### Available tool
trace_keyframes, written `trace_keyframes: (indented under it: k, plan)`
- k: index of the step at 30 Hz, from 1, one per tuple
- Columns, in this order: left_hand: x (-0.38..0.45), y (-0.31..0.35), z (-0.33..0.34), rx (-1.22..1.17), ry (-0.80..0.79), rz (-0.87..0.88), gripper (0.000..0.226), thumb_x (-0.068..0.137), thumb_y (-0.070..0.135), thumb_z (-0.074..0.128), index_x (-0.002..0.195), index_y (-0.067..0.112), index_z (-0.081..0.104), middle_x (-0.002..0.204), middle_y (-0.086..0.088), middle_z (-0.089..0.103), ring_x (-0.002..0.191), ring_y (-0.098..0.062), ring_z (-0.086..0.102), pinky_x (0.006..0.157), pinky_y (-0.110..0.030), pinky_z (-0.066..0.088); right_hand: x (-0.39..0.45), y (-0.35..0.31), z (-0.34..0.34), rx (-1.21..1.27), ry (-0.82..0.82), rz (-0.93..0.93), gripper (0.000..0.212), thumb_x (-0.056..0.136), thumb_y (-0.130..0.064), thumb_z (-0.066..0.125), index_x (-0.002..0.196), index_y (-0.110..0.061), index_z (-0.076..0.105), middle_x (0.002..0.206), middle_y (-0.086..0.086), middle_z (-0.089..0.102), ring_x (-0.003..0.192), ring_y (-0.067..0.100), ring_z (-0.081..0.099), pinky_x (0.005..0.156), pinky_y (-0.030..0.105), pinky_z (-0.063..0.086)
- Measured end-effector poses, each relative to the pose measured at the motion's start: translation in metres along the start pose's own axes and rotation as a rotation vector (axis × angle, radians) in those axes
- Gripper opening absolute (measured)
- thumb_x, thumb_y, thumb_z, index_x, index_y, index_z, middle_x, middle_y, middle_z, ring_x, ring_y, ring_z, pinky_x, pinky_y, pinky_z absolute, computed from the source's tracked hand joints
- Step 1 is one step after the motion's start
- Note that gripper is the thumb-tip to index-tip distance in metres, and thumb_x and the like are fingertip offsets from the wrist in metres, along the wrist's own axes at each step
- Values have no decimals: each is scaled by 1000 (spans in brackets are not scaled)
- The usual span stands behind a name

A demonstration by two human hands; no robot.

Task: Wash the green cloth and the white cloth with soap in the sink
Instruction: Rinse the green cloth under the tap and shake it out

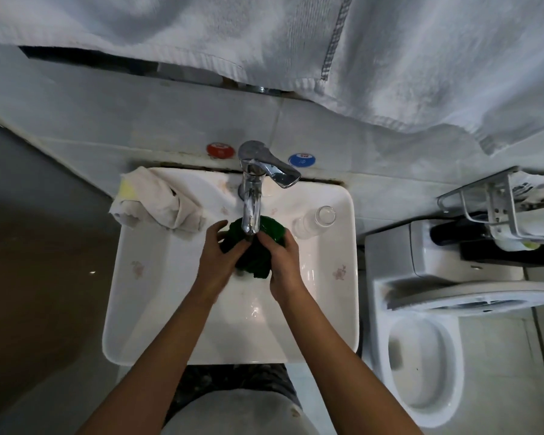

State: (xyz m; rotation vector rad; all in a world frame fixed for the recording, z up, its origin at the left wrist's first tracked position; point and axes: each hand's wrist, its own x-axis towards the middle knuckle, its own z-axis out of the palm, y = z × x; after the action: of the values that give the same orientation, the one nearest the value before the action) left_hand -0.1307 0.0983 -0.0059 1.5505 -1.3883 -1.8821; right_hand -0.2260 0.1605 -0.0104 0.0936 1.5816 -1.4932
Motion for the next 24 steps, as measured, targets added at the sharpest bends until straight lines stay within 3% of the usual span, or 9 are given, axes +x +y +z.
trace_keyframes:
  k: [3, 5, 8, 10, 12, 15, 17, 20, 24]
  plan:
    - [-7, -11, 13, -123, 96, -60, 46, 92, 27, 58, 134, 19, 40, 124, -3, 56, 108, -18, 58, 86, -27, 50, -5, 6, 6, 27, 46, 10, 22, 86, -7, 66, 108, -4, 63, 103, 14, 68, 96, 24, 65, 83, 33, 55]
    - [-11, -12, 22, -164, 157, -74, 39, 95, 30, 52, 132, 20, 44, 121, 2, 56, 106, -14, 56, 82, -22, 47, -7, 11, 7, -7, 39, 2, 21, 87, -10, 65, 107, -4, 63, 102, 14, 68, 96, 25, 65, 83, 35, 54]
    - [-12, -9, 29, -93, 245, -29, 29, 98, 28, 47, 125, 18, 50, 114, 2, 57, 100, -12, 56, 79, -18, 44, -7, 10, 8, -59, 50, -10, 18, 91, -12, 56, 108, -17, 54, 101, 5, 61, 98, 21, 59, 82, 32, 51]
    - [-8, -12, 27, 21, 256, 39, 25, 97, 29, 47, 119, 18, 53, 111, 1, 60, 103, -17, 57, 86, -26, 46, -3, 8, 9, -109, 9, 18, 27, 91, -18, 50, 116, -29, 53, 110, 1, 61, 104, 19, 58, 87, 32, 50]
    - [-3, -15, 26, 96, 239, 75, 29, 96, 39, 46, 116, 21, 54, 111, 1, 62, 103, -18, 58, 91, -36, 47, 0, 4, 11, -126, -44, 39, 21, 91, -24, 50, 105, -30, 64, 107, 0, 67, 104, 19, 62, 88, 35, 51]
    - [-1, -15, 28, 198, 250, 55, 47, 86, 59, 37, 114, 25, 54, 109, 2, 63, 99, -18, 59, 88, -40, 47, 1, 3, 19, -131, -29, 63, 16, 93, -29, 55, 87, -20, 66, 85, -3, 68, 84, 12, 65, 71, 26, 51]
    - [1, -14, 30, 240, 289, 65, 42, 89, 57, 38, 106, 23, 55, 99, 1, 65, 91, -19, 61, 81, -38, 49, -1, 7, 25, -127, 12, 50, 18, 92, -27, 57, 76, -21, 63, 74, -5, 64, 71, 9, 62, 64, 24, 48]
    - [1, -11, 31, 204, 325, 61, 32, 89, 49, 48, 90, 19, 59, 81, 1, 65, 78, -19, 64, 70, -35, 52, -4, 13, 34, -58, 80, 51, 22, 82, -27, 62, 61, -21, 62, 66, 4, 60, 67, 19, 57, 63, 32, 45]
    - [-2, -4, 30, 119, 318, 76, 27, 84, 43, 58, 76, 19, 65, 71, 1, 68, 69, -18, 65, 67, -37, 55, -7, 13, 37, 21, 146, 56, 16, 73, -24, 60, 61, -13, 58, 66, 12, 53, 68, 24, 50, 63, 38, 41]
